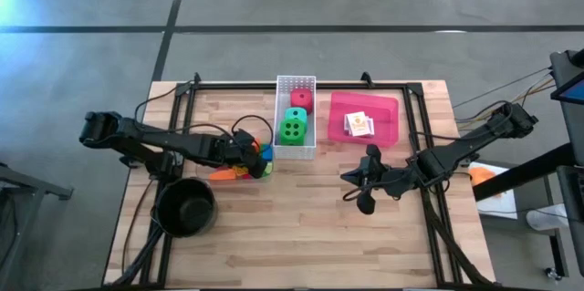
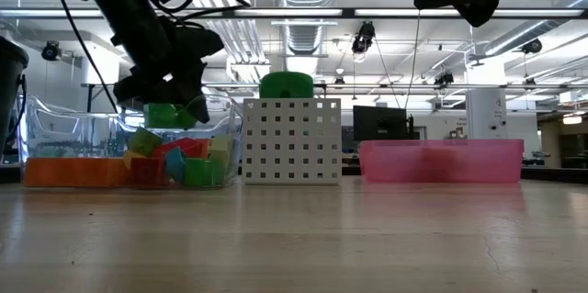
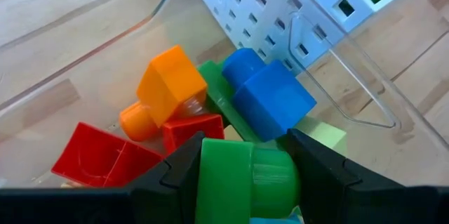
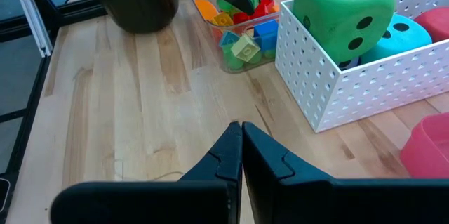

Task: Pick & Place Toys
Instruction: Put the green game piece into the transparent bin, then return to Home Position

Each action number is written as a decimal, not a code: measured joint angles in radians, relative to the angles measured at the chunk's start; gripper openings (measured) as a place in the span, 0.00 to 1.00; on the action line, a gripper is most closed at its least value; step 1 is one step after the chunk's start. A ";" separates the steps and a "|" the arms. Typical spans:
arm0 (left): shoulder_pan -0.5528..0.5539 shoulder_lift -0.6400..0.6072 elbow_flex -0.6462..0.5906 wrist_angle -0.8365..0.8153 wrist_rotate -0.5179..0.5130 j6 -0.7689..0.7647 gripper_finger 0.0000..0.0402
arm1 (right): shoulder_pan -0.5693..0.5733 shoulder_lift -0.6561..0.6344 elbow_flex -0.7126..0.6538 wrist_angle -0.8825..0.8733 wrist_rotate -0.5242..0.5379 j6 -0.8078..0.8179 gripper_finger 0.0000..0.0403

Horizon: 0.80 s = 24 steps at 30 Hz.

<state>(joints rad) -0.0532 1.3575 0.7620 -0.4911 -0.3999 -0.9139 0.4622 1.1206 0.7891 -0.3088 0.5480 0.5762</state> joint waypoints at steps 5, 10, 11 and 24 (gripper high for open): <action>0.000 0.000 0.001 0.002 0.000 0.000 0.42 | 0.000 0.000 0.000 0.000 0.000 0.000 0.02; 0.000 0.000 0.001 0.003 0.042 -0.003 0.51 | 0.000 0.000 0.000 0.000 0.000 0.000 0.02; 0.000 0.000 0.001 0.004 0.051 -0.003 0.56 | 0.000 0.000 0.000 0.000 0.000 0.000 0.02; 0.000 0.000 0.004 0.012 0.057 -0.002 0.98 | 0.000 0.000 0.000 0.000 0.000 0.000 0.02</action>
<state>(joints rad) -0.0532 1.3575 0.7658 -0.4789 -0.3431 -0.9161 0.4621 1.1206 0.7891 -0.3088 0.5480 0.5762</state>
